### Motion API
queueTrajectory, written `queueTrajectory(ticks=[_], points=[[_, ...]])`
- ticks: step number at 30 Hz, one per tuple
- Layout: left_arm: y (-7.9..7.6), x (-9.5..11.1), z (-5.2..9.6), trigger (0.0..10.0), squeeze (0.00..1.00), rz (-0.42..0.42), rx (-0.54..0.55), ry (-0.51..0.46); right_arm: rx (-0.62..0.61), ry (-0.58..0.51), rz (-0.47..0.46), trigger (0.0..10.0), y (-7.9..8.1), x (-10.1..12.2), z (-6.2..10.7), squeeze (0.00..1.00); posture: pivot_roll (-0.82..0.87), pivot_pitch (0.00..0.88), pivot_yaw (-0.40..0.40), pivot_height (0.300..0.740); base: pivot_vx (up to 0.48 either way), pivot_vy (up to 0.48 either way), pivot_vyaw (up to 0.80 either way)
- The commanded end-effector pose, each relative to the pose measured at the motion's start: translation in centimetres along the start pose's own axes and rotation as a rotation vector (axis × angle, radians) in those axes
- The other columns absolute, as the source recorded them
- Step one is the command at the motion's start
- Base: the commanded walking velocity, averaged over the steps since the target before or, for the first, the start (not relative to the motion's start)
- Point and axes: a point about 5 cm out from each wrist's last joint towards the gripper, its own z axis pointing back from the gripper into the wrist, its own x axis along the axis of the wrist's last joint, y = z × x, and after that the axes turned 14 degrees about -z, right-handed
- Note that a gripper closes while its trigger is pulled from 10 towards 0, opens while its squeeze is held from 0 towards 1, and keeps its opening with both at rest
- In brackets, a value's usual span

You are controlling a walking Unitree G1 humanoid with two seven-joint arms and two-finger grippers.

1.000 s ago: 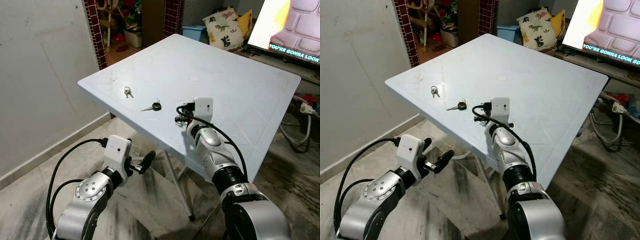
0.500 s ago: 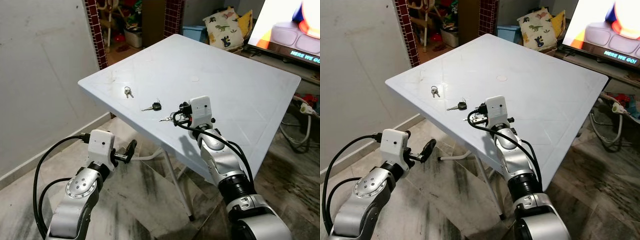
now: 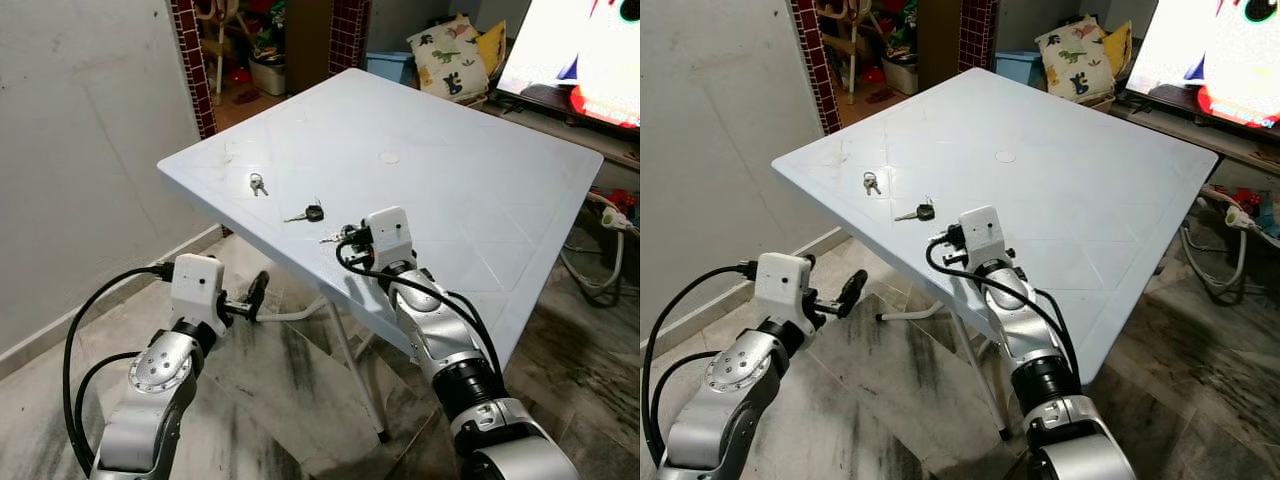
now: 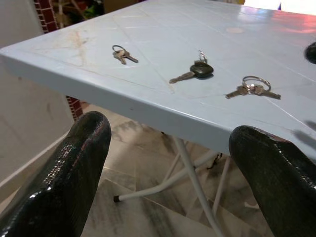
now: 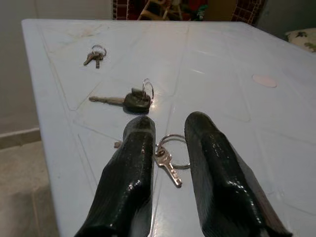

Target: Hang keys on a hook

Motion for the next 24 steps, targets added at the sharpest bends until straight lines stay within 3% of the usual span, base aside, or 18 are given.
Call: queueTrajectory(ticks=[1,18,19,20,24], points=[[0.66,0.18,-0.13,10.0,0.00,-0.004,0.047,-0.005,0.001,0.002,0.002,10.0,-0.12,0.02,0.28,1.00,0.10,0.000,-0.023,0.740,0.000,0.000,0.00],[0.65,0.55,-0.47,10.0,0.00,0.020,0.037,-0.032,-0.021,-0.033,0.024,10.0,-0.50,0.42,0.75,1.00,0.09,0.000,-0.015,0.740,0.000,0.000,0.00],[0.59,0.53,-0.45,10.0,0.00,0.023,0.035,-0.033,-0.010,-0.026,0.026,10.0,-0.31,0.38,0.78,0.21,0.09,0.000,-0.016,0.740,0.244,0.000,0.00],[0.48,0.52,-0.42,10.0,0.00,0.026,0.032,-0.036,0.003,-0.022,0.030,10.0,-0.09,0.34,0.81,0.00,0.09,0.000,-0.016,0.740,0.247,0.000,0.00],[0.35,0.48,-0.47,10.0,0.00,0.030,0.032,-0.036,0.012,-0.015,0.025,10.0,0.08,0.33,0.92,0.00,0.09,0.000,-0.016,0.740,0.271,0.000,0.00]])
